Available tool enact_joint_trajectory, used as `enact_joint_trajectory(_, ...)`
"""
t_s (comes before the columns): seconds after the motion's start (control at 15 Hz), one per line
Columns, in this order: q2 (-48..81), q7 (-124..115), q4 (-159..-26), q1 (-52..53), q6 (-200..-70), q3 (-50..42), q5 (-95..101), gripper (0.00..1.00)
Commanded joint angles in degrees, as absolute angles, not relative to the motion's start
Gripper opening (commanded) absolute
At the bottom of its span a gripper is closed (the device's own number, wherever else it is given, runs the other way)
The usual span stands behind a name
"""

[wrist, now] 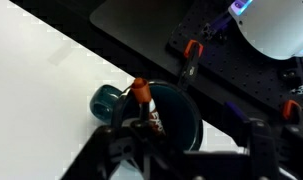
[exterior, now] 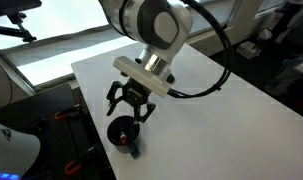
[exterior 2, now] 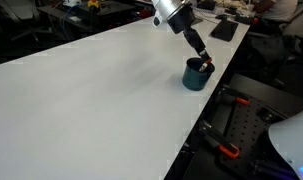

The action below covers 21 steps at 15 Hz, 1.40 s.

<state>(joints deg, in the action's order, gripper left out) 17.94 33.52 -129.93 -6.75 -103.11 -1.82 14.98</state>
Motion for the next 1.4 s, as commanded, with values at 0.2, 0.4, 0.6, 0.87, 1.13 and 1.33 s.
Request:
enact_joint_trajectory(0.2,18.7,33.5,-128.7,-7.4,-103.0,-1.7,14.3,0.77)
enact_joint_trajectory(0.4,19.0,33.6,-128.5,-7.5,-103.1,-1.7,14.3,0.93)
enact_joint_trajectory(0.6,19.6,33.7,-128.3,-7.8,-103.1,-1.7,14.2,1.0)
enact_joint_trajectory(0.87,20.4,34.0,-127.7,-8.2,-103.0,-1.7,14.0,0.99)
enact_joint_trajectory(1.13,21.2,34.0,-127.3,-8.5,-103.0,-1.6,13.8,1.0)
enact_joint_trajectory(1.33,21.6,34.0,-127.3,-8.6,-103.2,-1.6,13.8,0.92)
